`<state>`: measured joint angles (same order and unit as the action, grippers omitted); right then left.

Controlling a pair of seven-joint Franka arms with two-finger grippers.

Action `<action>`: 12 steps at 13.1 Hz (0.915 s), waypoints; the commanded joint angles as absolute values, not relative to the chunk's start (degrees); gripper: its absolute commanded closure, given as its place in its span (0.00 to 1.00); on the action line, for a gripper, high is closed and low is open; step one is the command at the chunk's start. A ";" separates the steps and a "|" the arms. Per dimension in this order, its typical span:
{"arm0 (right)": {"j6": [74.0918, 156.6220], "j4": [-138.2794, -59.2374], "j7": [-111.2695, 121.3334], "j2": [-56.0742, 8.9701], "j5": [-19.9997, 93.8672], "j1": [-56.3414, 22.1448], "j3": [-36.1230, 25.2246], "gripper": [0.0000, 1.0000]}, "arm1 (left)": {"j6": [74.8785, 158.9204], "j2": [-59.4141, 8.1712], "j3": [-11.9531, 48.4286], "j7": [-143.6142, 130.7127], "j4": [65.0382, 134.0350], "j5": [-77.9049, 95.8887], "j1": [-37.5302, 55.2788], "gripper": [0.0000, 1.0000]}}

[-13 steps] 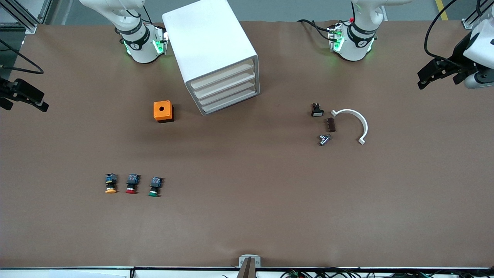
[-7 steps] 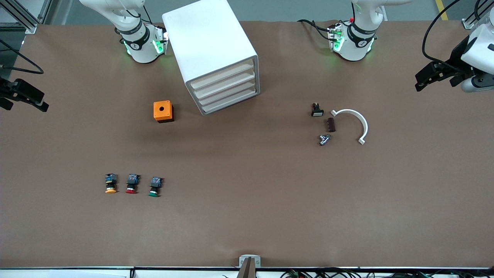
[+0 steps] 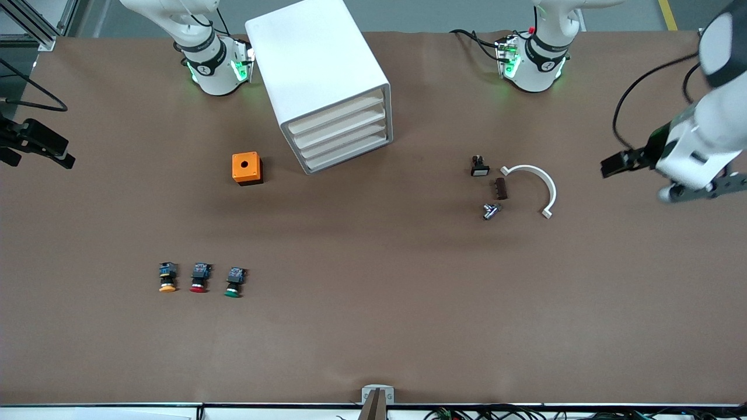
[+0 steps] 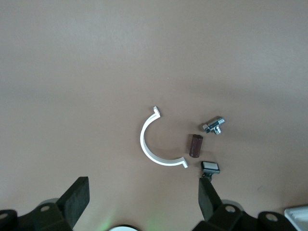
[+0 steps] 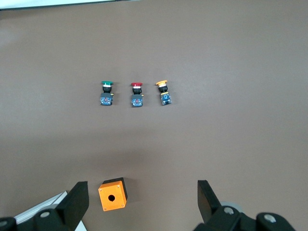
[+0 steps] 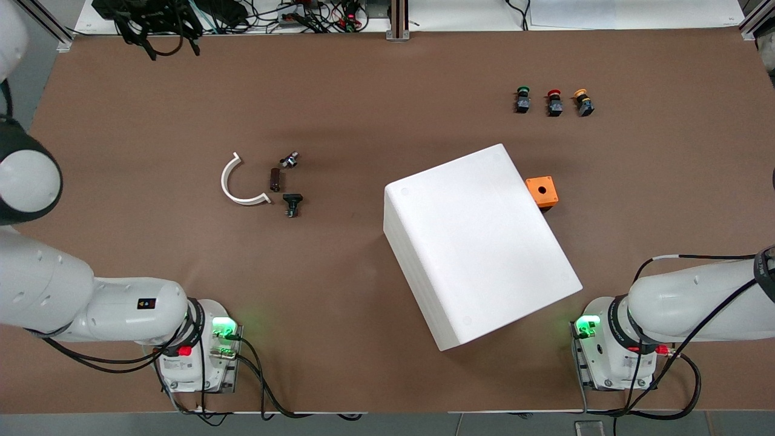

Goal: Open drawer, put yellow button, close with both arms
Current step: 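Move the left gripper toward the white cabinet's drawer handle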

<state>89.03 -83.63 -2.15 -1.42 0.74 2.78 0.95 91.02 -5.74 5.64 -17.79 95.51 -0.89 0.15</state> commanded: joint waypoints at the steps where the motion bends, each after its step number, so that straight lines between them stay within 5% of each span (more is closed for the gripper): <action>1: 88.15 -82.62 -2.64 -1.67 1.49 3.69 1.67 0.00 | 90.26 -11.84 5.71 -26.25 91.85 -0.26 2.02 0.00; 12: 88.07 -82.62 -2.72 -1.76 1.50 3.87 1.58 0.00 | 93.32 -34.88 5.71 -74.05 78.49 10.37 15.63 0.00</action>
<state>88.85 -83.63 -2.17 -1.42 0.74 2.78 0.92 92.53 -30.90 5.97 -67.55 82.54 9.28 13.69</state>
